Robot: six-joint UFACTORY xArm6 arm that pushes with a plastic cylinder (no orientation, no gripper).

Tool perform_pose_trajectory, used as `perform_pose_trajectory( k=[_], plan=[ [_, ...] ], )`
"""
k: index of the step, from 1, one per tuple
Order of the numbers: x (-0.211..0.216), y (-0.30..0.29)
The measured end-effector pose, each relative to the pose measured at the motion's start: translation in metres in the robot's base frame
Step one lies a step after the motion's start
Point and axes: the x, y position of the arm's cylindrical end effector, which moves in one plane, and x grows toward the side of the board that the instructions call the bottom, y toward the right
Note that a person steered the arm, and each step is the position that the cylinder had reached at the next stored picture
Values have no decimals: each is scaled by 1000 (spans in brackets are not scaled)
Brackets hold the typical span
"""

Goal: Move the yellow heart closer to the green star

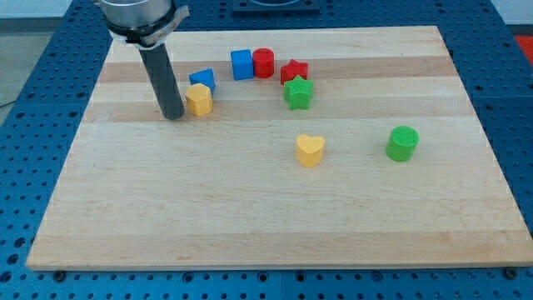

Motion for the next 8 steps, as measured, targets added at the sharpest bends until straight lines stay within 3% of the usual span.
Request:
perform_pose_trajectory(
  k=[3, 5, 6, 7, 8],
  plan=[
    [-5, 18],
    [69, 37],
    [90, 92],
    [89, 172],
    [80, 214]
  ],
)
